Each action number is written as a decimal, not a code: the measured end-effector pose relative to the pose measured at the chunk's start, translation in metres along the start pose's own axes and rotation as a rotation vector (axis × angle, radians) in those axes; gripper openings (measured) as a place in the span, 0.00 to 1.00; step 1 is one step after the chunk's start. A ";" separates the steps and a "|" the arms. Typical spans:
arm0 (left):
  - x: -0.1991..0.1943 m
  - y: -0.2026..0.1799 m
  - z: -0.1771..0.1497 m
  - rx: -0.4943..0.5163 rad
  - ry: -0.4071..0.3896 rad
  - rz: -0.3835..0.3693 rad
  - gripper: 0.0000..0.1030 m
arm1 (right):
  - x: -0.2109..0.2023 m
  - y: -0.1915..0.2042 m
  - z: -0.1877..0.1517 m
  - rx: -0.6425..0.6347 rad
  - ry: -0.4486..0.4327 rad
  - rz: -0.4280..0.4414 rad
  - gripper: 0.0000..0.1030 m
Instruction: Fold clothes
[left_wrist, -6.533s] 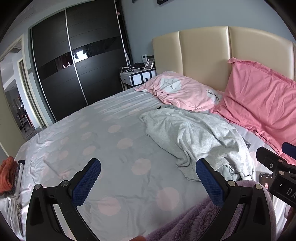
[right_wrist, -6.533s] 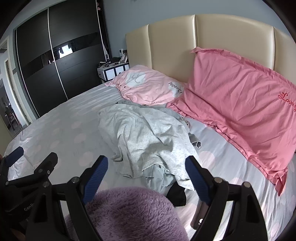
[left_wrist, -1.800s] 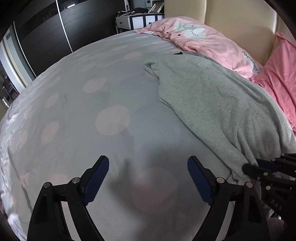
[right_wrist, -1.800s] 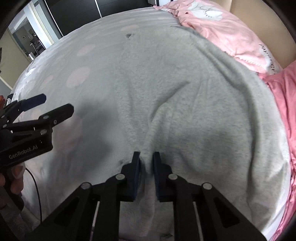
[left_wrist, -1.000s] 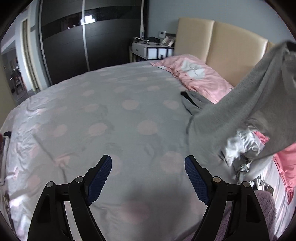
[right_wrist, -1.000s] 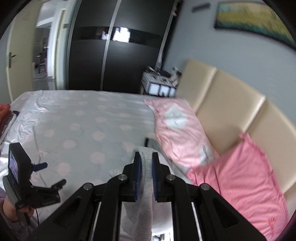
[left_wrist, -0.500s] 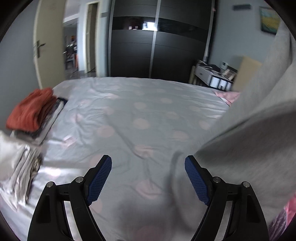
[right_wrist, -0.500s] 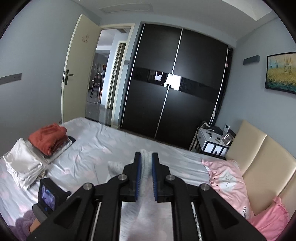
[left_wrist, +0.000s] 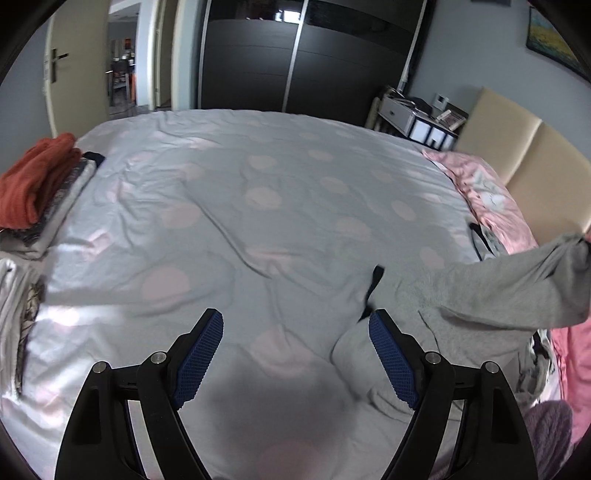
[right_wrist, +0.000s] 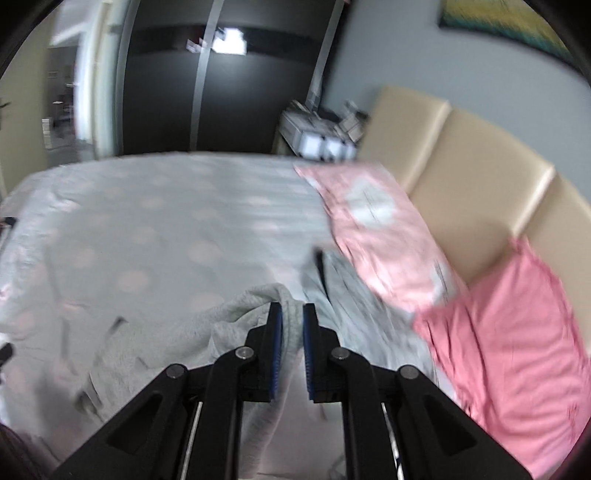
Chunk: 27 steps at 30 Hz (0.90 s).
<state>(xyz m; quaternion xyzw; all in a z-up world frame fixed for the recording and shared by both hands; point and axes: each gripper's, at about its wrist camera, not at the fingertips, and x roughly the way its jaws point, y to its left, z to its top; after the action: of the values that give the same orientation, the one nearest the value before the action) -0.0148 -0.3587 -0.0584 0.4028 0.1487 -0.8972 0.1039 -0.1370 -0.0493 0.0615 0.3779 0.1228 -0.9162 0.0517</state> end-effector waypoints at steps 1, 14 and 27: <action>0.004 -0.005 -0.001 0.008 0.013 -0.012 0.80 | 0.015 -0.012 -0.011 0.022 0.035 -0.016 0.10; 0.045 -0.050 -0.021 0.069 0.159 -0.176 0.80 | 0.045 0.035 -0.077 -0.029 0.112 0.306 0.26; 0.108 -0.070 -0.035 0.138 0.306 -0.102 0.80 | 0.121 0.133 -0.146 -0.077 0.292 0.588 0.26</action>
<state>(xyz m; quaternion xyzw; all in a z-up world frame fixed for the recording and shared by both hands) -0.0827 -0.2886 -0.1492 0.5329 0.1208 -0.8375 0.0066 -0.0987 -0.1398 -0.1485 0.5223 0.0492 -0.7928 0.3103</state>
